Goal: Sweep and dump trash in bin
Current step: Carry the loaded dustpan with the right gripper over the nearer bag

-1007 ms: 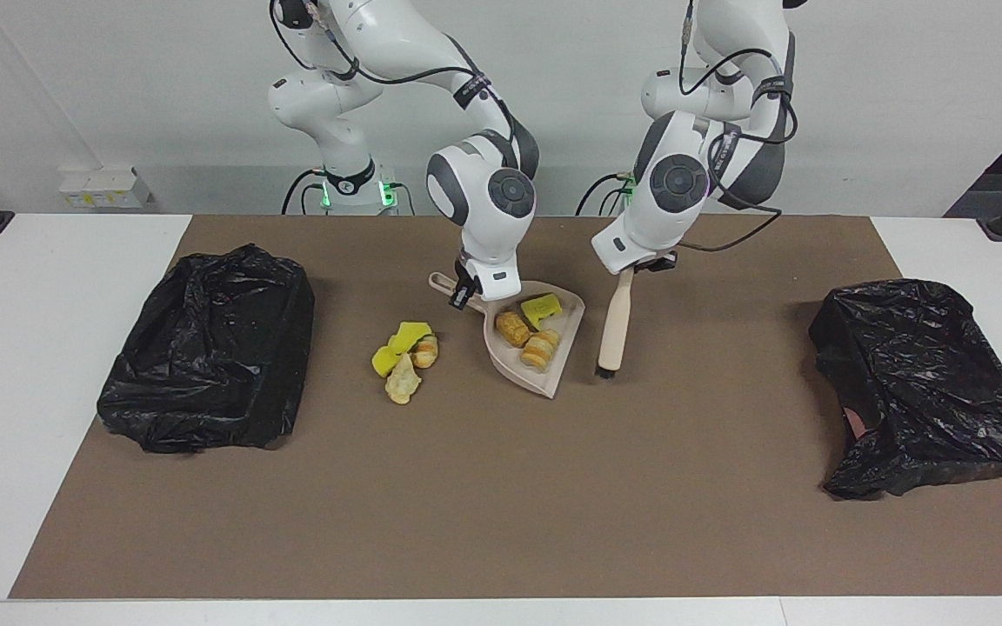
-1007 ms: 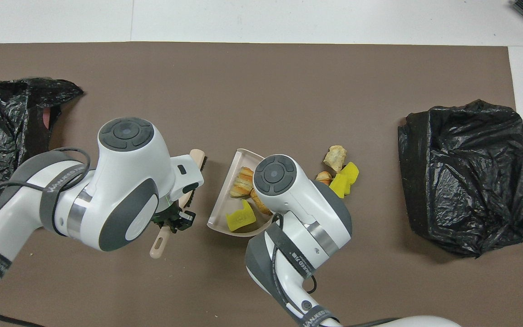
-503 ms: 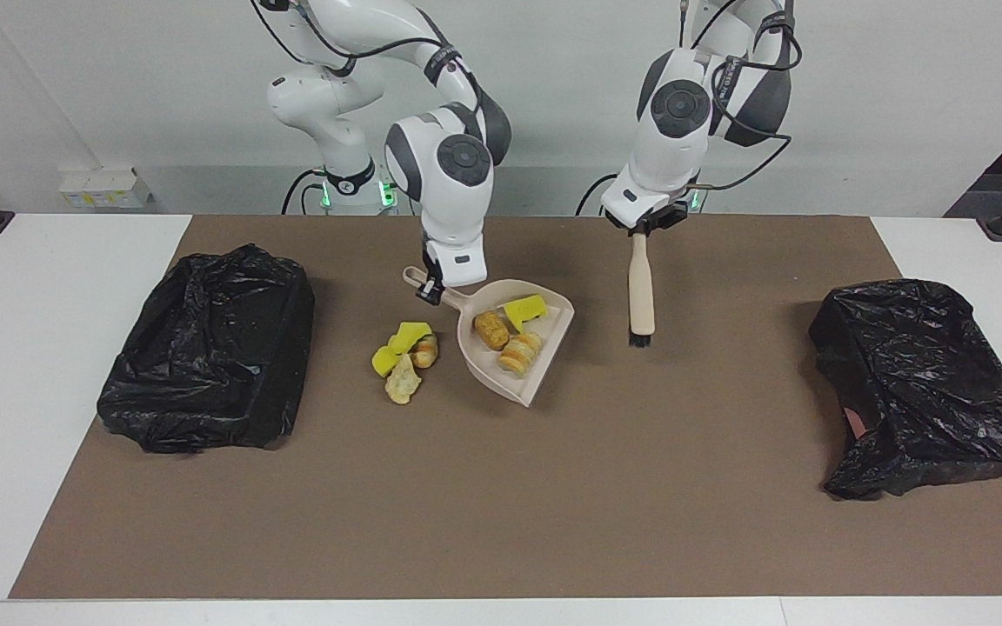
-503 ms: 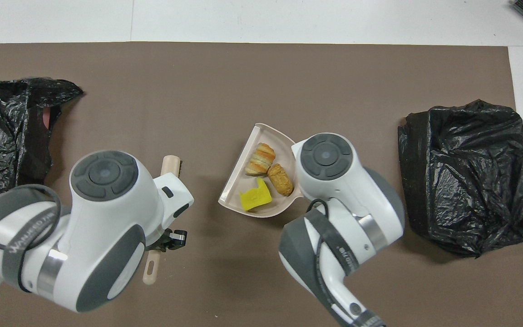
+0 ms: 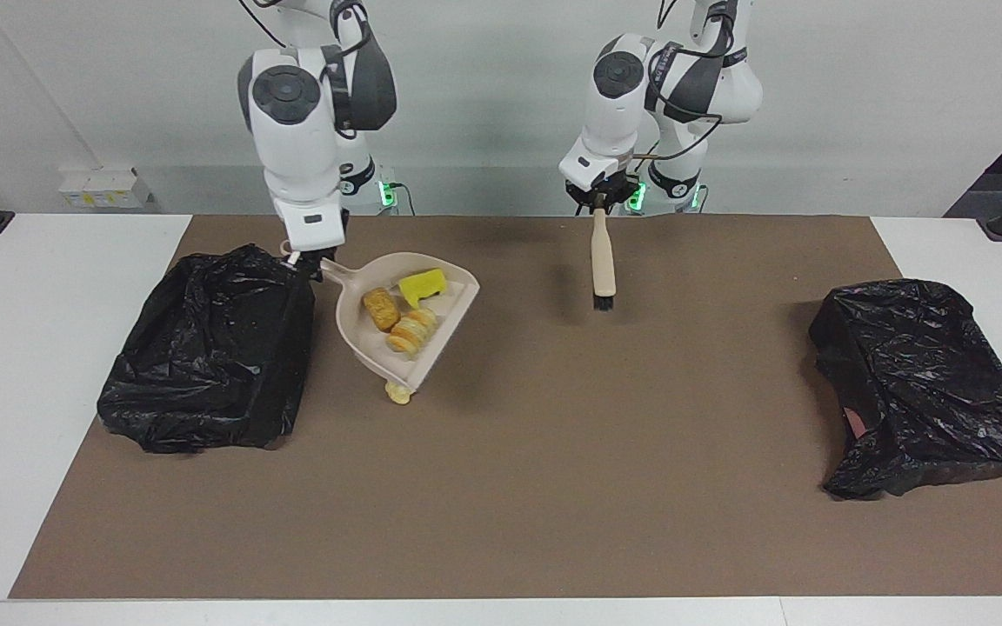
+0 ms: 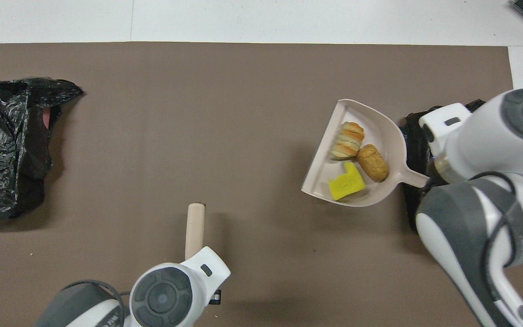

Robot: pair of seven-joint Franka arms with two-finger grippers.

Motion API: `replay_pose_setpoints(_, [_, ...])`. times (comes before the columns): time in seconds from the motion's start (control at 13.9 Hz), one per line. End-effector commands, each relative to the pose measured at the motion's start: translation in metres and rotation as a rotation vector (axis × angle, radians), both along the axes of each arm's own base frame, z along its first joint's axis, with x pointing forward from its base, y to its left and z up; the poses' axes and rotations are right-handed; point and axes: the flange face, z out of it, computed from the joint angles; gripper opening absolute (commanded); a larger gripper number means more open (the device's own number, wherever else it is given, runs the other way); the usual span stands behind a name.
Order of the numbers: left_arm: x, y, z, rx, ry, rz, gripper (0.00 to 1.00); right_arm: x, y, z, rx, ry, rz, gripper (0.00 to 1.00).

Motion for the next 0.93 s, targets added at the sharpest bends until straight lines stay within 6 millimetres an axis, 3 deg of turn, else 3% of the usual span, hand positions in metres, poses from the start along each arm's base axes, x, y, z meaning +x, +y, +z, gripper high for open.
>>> replay_pose_setpoints(0.0, [-0.040, -0.024, -0.028, -0.020, -0.036, 0.023, 0.00, -0.008, -0.089, 0.008, -0.013, 0.032, 0.062, 0.00])
replay_pose_setpoints(0.22, [-0.071, -0.044, -0.055, -0.007, -0.078, 0.090, 0.00, -0.013, -0.177, 0.009, -0.082, 0.026, 0.116, 0.00])
replay_pose_setpoints(0.36, [-0.084, -0.048, -0.073, -0.033, -0.108, 0.190, 0.00, -0.016, -0.208, 0.012, -0.205, 0.045, 0.158, 0.00])
replay_pose_setpoints(0.65, [-0.089, -0.053, -0.078, -0.076, -0.087, 0.208, 0.00, -0.014, -0.227, -0.007, -0.410, 0.103, 0.256, 0.00])
replay_pose_setpoints(0.79, [-0.087, -0.054, -0.088, -0.077, -0.047, 0.175, 0.00, -0.020, -0.220, -0.029, -0.474, 0.163, 0.305, 0.00])
replay_pose_setpoints(0.86, [-0.088, -0.054, -0.088, -0.081, -0.040, 0.151, 0.03, -0.017, -0.210, -0.028, -0.503, 0.172, 0.336, 0.00])
